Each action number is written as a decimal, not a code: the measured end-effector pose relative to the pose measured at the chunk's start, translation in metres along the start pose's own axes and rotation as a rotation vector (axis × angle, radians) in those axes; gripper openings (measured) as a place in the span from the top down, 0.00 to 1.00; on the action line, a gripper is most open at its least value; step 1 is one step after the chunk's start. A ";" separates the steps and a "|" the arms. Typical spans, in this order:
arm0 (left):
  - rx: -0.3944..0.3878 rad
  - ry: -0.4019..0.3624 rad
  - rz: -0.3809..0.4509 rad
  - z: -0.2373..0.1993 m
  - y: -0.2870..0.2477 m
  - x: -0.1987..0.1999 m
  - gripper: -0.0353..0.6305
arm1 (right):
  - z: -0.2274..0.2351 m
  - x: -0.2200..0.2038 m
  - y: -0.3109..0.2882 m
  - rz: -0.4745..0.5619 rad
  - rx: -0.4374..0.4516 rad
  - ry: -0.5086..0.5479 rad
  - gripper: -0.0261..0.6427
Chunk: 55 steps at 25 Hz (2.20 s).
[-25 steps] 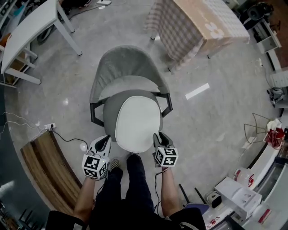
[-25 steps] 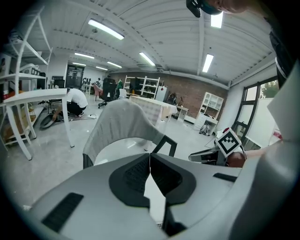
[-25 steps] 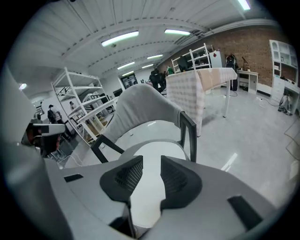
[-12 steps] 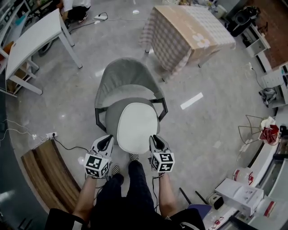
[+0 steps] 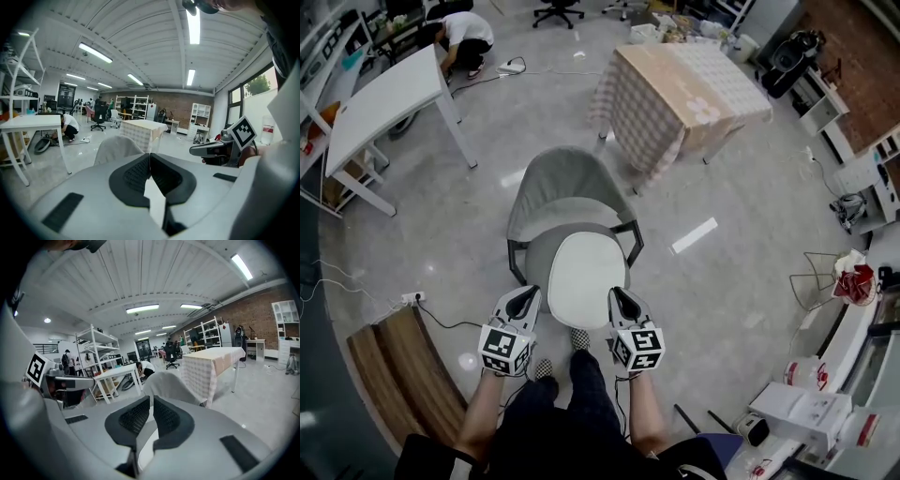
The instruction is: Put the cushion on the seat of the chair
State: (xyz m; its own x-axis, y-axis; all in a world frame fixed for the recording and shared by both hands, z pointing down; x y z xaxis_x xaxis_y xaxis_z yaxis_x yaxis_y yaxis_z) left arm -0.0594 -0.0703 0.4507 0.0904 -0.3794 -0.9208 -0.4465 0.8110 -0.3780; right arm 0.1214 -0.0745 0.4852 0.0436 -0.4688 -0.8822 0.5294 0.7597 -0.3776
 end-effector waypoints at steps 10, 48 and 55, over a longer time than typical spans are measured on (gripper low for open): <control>-0.009 -0.029 0.072 0.018 0.058 0.045 0.92 | -0.055 0.040 0.058 0.088 0.018 0.048 0.89; -0.028 -0.085 0.172 0.040 0.186 0.062 0.92 | -0.154 0.043 0.158 0.192 0.003 0.145 0.90; -0.025 -0.081 0.169 0.040 0.188 0.056 0.92 | -0.156 0.041 0.157 0.192 0.013 0.145 0.90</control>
State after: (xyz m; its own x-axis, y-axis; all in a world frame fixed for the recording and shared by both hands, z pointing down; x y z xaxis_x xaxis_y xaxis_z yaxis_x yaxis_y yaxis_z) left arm -0.1030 0.0786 0.3240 0.0833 -0.2005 -0.9762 -0.4830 0.8487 -0.2155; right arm 0.0741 0.0962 0.3454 0.0230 -0.2466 -0.9689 0.5339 0.8224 -0.1966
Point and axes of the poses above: the fingertips, and each gripper's own axes: y backward along the fingers, z to its right, x out of its top, the point moved 1 cm from there along y, backward along the fingers, and after that the axes turned 7 degrees about x, right-handed, at the moved point
